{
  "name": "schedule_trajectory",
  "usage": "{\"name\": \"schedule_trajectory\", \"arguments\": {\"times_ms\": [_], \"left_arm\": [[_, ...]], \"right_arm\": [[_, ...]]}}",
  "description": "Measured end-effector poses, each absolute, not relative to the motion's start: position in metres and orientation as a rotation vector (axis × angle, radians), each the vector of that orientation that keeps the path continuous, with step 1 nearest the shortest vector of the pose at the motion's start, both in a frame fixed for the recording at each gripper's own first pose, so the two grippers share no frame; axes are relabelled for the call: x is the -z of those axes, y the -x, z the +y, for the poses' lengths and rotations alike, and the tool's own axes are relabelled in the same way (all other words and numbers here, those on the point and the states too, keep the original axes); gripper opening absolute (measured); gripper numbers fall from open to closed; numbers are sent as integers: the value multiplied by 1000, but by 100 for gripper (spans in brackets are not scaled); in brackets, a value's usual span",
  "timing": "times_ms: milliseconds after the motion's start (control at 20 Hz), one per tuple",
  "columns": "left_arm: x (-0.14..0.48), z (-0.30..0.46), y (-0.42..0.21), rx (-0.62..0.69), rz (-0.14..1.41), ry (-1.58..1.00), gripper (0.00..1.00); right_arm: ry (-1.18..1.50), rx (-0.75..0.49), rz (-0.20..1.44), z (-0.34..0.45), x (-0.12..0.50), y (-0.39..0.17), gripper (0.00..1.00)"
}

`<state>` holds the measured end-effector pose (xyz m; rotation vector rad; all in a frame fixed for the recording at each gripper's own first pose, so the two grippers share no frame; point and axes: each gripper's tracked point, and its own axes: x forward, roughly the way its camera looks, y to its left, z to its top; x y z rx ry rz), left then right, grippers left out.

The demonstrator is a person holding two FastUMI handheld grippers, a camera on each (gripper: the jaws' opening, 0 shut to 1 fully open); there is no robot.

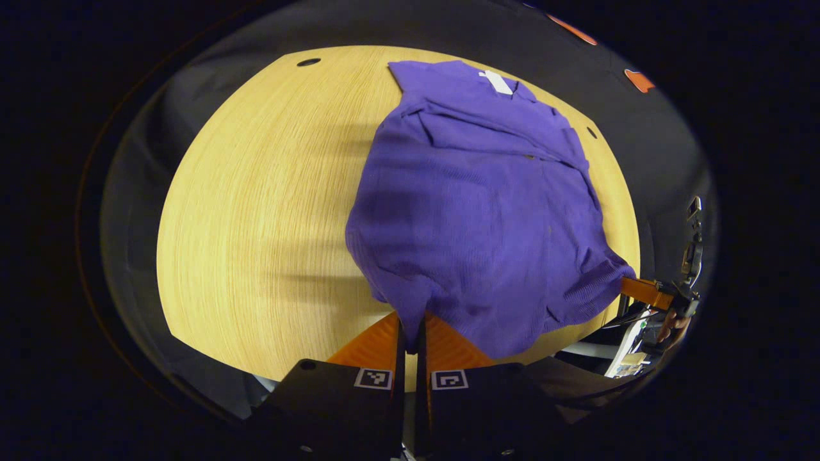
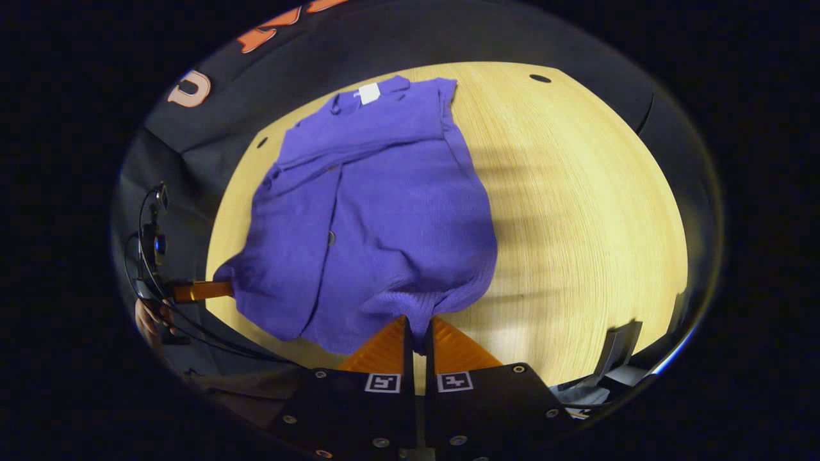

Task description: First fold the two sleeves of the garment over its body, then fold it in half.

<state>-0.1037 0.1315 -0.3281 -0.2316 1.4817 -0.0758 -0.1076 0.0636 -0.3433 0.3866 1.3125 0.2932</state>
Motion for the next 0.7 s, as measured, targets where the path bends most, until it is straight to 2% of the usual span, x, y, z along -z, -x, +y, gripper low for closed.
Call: {"name": "schedule_trajectory", "arguments": {"times_ms": [450,700], "left_arm": [[271,130,14,193,1348,65,8],[241,129,-42,217,1262,-4,8]], "right_arm": [[-377,-334,1169,53,290,33,6],[-314,-351,1088,49,266,-8,6]]}}
